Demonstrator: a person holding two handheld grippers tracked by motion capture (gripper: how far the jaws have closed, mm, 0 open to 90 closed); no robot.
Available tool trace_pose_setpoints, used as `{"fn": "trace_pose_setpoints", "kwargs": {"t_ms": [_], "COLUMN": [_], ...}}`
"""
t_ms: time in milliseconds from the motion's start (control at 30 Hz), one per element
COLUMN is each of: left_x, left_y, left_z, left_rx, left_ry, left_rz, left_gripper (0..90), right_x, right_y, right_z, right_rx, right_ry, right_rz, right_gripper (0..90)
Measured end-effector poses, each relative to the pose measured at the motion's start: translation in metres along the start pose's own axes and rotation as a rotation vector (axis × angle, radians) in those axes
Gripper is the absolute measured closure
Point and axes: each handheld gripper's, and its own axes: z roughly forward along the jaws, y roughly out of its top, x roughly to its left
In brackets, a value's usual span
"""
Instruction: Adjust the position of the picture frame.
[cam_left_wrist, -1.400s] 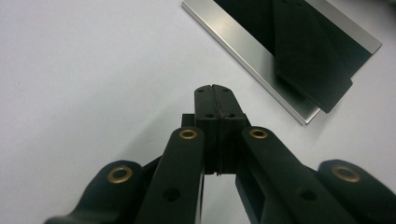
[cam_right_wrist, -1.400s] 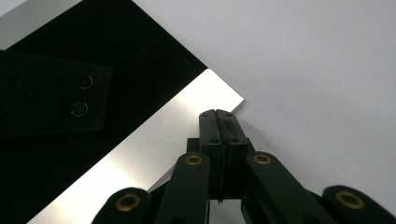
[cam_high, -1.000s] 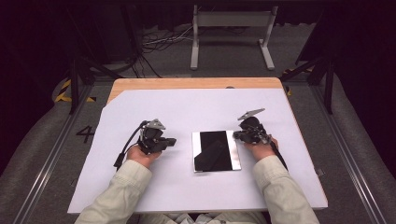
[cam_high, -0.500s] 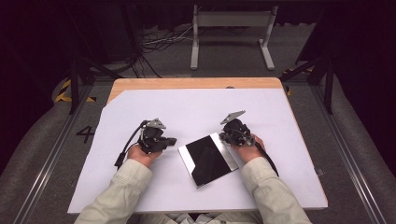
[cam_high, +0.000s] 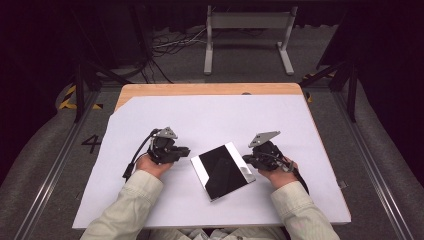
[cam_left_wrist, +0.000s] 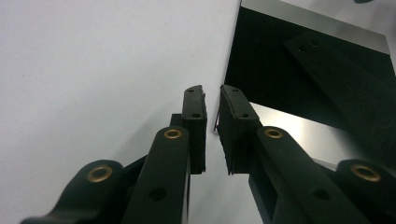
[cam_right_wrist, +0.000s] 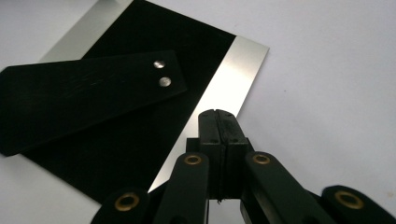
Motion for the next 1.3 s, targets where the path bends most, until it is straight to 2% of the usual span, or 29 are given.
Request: {"fn": "trace_pose_setpoints", "kwargs": {"t_ms": [167, 267, 433, 533, 600, 667, 733, 767, 1033, 1167, 1300], "left_x": [0.003, 0.003, 0.002, 0.002, 0.003, 0.005, 0.006, 0.008, 0.004, 0.004, 0.004], "left_y": [0.000, 0.000, 0.001, 0.001, 0.001, 0.001, 0.000, 0.000, 0.001, 0.002, 0.001], "left_z": [-0.002, -0.002, 0.001, 0.001, 0.001, 0.001, 0.003, 0.003, 0.005, 0.004, 0.002], "left_rx": [0.001, -0.001, 0.015, 0.016, 0.016, 0.022, 0.030, 0.031, 0.051, 0.054, 0.056], "left_ry": [-0.001, 0.017, 0.052, 0.054, 0.047, 0.017, -0.005, -0.013, 0.000, 0.009, 0.016], "left_rz": [-0.011, -0.022, -0.014, -0.018, -0.023, -0.034, -0.069, -0.071, -0.027, -0.027, -0.029], "left_gripper": [79.0, 77.3, 75.9, 75.9, 77.3, 81.9, 84.0, 84.6, 88.8, 89.0, 89.7], "right_x": [0.006, 0.012, 0.023, 0.029, 0.033, 0.035, 0.038, 0.040, 0.041, 0.038, 0.036], "right_y": [-0.007, -0.011, -0.018, -0.025, -0.029, -0.032, -0.034, -0.035, -0.038, -0.039, -0.037], "right_z": [-0.007, -0.009, -0.011, -0.010, -0.010, -0.010, -0.010, -0.010, -0.005, -0.004, -0.003], "right_rx": [0.009, 0.021, 0.040, 0.057, 0.069, 0.074, 0.081, 0.085, 0.113, 0.102, 0.100], "right_ry": [0.016, 0.031, 0.049, 0.060, 0.070, 0.076, 0.079, 0.080, 0.072, 0.087, 0.060], "right_rz": [-0.011, -0.025, -0.040, -0.050, -0.057, -0.057, -0.066, -0.068, -0.086, -0.082, -0.077], "right_gripper": [89.7, 89.7, 89.6, 89.7, 89.7, 89.7, 89.7, 89.7, 89.8, 89.9, 89.9]}}
